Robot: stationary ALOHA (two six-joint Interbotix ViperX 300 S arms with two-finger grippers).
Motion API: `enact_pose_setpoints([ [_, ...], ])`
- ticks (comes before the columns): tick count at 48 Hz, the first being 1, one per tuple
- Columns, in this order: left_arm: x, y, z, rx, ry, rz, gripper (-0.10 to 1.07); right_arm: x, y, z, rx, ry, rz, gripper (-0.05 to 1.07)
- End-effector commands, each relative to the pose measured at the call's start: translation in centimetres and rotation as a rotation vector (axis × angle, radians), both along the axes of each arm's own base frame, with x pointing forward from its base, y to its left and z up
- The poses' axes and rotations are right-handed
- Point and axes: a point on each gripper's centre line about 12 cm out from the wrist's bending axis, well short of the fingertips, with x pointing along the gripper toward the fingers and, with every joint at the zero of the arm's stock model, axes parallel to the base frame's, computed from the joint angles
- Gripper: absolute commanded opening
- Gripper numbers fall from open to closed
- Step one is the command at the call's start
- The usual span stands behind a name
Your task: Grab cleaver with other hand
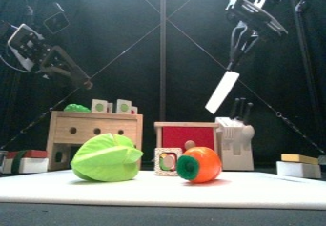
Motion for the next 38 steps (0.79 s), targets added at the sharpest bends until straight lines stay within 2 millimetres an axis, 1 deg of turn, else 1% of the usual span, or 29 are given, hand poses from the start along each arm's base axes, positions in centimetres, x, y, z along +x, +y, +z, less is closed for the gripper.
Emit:
enact_pose_setpoints([
  [1,0.4,0.2,0.7,0.006,-0.029,0.004,0.73,0.3,0.7,1.0,-0.062,-0.068,0.075,0.50],
  [6,0.6,0.3,1.3,0.011,-0.056,0.007,0.73,0.9,1.7,0.6,-0.148,-0.120,0.183,0.50],
  [14,1.0,0.3,2.8,0.023,-0.169,0.003,0.73,1.5,2.7,-1.6,-0.286,-0.165,0.360,0.50],
  [19,1.1,0.1,3.1,0.025,-0.239,-0.008,0.73,1.6,3.1,-2.7,-0.383,-0.172,0.463,0.50],
  [24,1.5,-0.3,3.4,0.025,-0.284,-0.030,0.74,2.0,3.6,-2.9,-0.510,-0.187,0.581,0.50],
  [28,2.1,-0.8,3.6,0.022,-0.296,-0.051,0.74,2.4,4.4,-3.0,-0.556,-0.214,0.670,0.50],
  [32,2.9,-1.2,3.7,0.021,-0.299,-0.069,0.74,2.9,5.1,-3.3,-0.575,-0.238,0.748,0.50],
  [38,4.0,-1.3,3.5,0.017,-0.300,-0.077,0.74,3.8,5.5,-3.4,-0.586,-0.245,0.795,0.50],
])
